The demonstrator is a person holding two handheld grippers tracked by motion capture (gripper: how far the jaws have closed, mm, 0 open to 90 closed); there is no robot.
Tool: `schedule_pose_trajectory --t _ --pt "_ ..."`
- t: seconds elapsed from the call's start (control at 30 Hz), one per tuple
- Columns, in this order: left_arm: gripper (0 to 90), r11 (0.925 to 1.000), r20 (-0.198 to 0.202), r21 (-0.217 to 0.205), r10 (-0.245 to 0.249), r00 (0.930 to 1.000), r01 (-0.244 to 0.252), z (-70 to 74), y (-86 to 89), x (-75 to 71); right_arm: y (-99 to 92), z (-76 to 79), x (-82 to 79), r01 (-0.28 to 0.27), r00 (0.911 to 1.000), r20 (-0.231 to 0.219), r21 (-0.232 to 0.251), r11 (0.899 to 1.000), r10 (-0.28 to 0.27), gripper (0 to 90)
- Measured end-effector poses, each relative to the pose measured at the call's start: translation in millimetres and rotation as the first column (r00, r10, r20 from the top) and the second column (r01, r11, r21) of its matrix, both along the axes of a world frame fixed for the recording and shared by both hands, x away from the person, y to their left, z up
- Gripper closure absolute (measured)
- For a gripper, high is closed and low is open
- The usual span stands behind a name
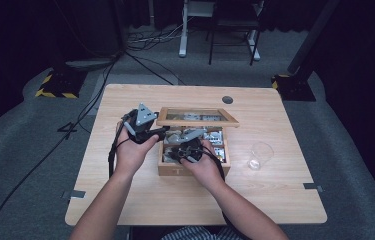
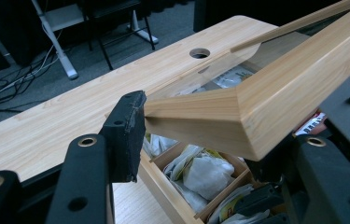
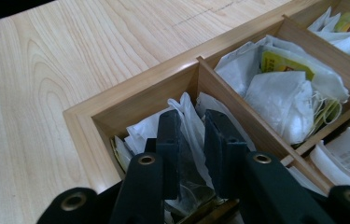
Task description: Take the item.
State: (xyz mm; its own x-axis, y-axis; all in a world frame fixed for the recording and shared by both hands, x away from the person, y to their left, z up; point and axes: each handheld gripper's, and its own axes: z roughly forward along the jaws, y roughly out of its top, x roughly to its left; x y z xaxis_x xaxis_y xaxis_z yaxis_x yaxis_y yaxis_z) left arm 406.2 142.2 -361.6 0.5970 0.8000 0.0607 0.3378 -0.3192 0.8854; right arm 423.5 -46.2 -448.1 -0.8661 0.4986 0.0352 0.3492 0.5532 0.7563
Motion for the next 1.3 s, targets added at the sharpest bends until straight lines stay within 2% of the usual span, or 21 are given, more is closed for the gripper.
schedule_pose_trajectory --t 0.07,0.1,0.23,0.37,0.53,0.7,0.87,1.03,1.17,1.3 --pt "46.1 1.0 0.001 0.001 0.0 1.0 0.0 0.0 -0.1 0.0 0.6 -0.6 0.2 0.0 1.0 0.004 -0.006 1.0 0.0 78.6" --pt "46.1 1.0 0.004 0.003 -0.001 1.0 0.001 0.2 -0.3 0.2 1.3 -0.5 0.1 -0.005 1.0 0.006 -0.012 1.0 0.005 83.6" --pt "46.0 1.0 0.006 0.003 -0.001 1.0 0.001 0.5 -0.8 0.4 1.4 0.6 0.2 -0.007 1.0 0.003 -0.005 1.0 0.007 89.9" --pt "46.0 1.0 0.006 0.003 -0.001 1.0 0.001 0.6 -0.7 0.6 0.7 2.9 -1.2 -0.003 0.9999 0.017 -0.005 1.0 0.004 90.0" --pt "46.0 1.0 0.005 0.003 -0.001 1.0 0.001 0.6 -0.7 0.6 -1.3 7.0 -3.9 -0.005 0.9991 0.042 0.017 1.0 0.004 90.0" --pt "46.0 1.0 0.005 0.005 0.0 1.0 0.0 0.8 -0.9 0.5 -8.5 18.1 -8.1 0.006 0.9964 0.084 0.047 0.999 -0.01 90.0" --pt "46.0 1.0 0.007 0.002 0.0 1.0 0.0 0.9 -0.8 0.8 -13.6 27.3 -10.3 0.015 0.9952 0.096 0.066 0.998 -0.021 90.0" --pt "45.9 1.0 0.005 0.004 -0.002 1.0 0.002 0.9 -0.8 0.9 -16.1 36.2 -14.6 0.008 0.9938 0.11 0.086 0.996 -0.017 90.0" --pt "45.9 1.0 0.006 0.004 -0.002 1.0 0.002 1.1 -0.7 1.1 -15.8 41.1 -21.1 -0.008 0.9902 0.14 0.077 0.997 -0.003 90.0" --pt "45.9 1.0 0.008 0.005 -0.003 1.0 0.002 1.6 -0.6 1.6 -17.4 48.2 -27.4 -0.018 0.9881 0.154 0.09 0.996 0.004 90.0"
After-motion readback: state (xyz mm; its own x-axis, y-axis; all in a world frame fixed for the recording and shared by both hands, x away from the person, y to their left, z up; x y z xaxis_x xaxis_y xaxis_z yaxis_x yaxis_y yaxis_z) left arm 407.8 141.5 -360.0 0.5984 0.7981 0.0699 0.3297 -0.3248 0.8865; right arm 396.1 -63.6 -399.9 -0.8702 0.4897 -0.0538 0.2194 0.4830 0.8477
